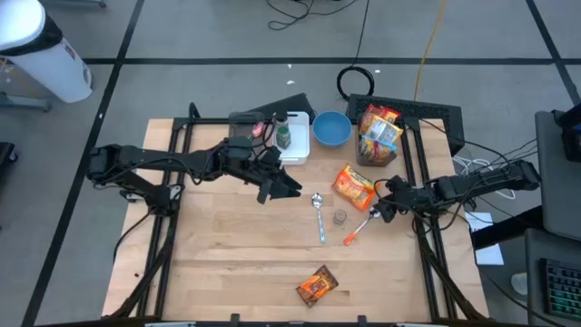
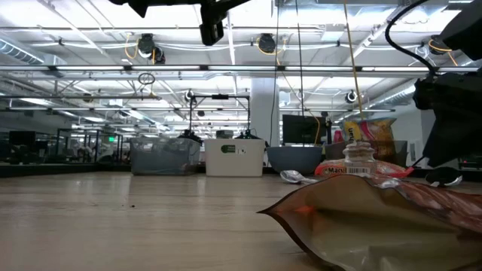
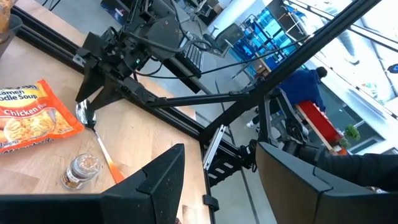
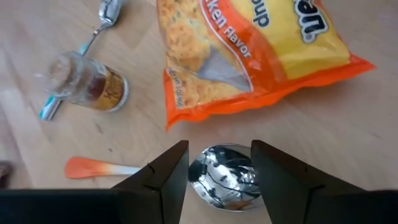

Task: Pick & Place Food Item
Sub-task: Put the orange spoon into the left black bin

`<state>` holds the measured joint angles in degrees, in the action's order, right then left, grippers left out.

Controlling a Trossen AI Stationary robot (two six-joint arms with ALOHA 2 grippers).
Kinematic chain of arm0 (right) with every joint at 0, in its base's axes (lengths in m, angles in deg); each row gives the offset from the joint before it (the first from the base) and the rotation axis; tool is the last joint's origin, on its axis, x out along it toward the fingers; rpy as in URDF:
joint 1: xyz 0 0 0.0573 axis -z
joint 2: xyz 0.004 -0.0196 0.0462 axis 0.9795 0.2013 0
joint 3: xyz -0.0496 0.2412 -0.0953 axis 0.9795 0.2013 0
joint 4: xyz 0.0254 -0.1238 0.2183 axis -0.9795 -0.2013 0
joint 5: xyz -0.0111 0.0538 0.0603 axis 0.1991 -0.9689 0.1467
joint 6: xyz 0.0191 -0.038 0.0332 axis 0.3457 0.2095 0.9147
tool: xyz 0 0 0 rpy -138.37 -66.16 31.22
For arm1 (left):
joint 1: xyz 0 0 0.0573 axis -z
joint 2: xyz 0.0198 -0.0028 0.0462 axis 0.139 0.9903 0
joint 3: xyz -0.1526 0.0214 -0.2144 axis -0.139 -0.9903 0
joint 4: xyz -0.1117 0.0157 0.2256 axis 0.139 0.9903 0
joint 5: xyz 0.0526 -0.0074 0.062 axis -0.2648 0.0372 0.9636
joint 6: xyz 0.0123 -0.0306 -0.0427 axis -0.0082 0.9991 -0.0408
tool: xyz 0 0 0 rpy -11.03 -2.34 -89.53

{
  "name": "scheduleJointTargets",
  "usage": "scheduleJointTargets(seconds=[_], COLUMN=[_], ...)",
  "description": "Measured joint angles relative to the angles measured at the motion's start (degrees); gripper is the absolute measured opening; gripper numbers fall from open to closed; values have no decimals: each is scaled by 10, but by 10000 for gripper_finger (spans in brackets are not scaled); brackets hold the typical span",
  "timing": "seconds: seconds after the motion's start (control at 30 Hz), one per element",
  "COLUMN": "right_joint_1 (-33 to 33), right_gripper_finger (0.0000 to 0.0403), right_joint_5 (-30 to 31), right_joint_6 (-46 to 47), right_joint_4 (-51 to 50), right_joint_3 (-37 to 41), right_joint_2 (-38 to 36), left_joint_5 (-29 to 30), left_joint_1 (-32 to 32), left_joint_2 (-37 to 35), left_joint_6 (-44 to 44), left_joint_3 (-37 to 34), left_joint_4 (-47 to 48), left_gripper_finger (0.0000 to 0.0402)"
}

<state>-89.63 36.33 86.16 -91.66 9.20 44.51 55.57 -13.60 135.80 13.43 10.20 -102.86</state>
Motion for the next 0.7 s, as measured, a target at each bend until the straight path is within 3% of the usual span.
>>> scheduleJointTargets(seconds=[0.2, 0.7], right_joint_1=[0, 0], right_gripper_finger=[166, 166], right_joint_5=[26, 0], right_joint_6=[2, 17], right_joint_4=[-23, -79], right_joint_3=[-1, -2], right_joint_2=[-10, -36], left_joint_5=[0, 0], left_joint_1=[0, 0], left_joint_2=[0, 0], left_joint_6=[-1, -4], left_joint_3=[0, 0], left_joint_4=[0, 1], left_gripper_finger=[207, 207])
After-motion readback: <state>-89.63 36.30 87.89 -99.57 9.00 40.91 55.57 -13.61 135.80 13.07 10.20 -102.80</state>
